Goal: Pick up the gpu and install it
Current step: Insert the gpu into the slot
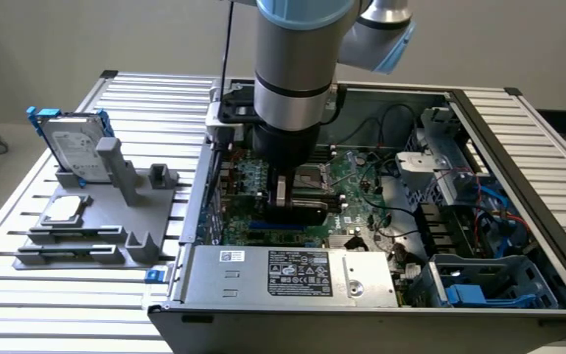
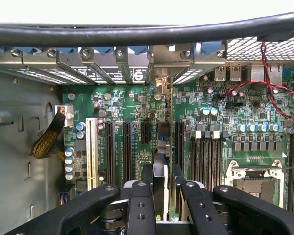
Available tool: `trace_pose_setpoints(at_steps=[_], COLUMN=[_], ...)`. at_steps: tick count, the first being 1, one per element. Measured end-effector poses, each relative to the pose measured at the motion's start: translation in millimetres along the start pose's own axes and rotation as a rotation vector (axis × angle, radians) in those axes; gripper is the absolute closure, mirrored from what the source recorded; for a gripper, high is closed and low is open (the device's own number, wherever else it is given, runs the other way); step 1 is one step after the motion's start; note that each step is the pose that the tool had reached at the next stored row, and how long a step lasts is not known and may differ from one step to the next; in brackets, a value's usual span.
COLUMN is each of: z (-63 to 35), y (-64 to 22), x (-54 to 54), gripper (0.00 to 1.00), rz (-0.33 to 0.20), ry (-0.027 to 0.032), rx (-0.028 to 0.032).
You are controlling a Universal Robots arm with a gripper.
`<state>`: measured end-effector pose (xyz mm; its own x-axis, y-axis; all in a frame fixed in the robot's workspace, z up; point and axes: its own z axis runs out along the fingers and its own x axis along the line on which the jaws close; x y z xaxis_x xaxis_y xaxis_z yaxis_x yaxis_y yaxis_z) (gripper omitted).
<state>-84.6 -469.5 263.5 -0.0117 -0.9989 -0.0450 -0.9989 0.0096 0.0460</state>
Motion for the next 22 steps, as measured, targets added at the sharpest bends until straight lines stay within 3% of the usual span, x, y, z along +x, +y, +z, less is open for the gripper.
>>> trace_pose_setpoints(at_steps=[22], z=[2.9], y=[1.2], x=[0.5], gripper=[0.74], rz=[-0.018], ry=[0.0012], rx=[-0.0011])
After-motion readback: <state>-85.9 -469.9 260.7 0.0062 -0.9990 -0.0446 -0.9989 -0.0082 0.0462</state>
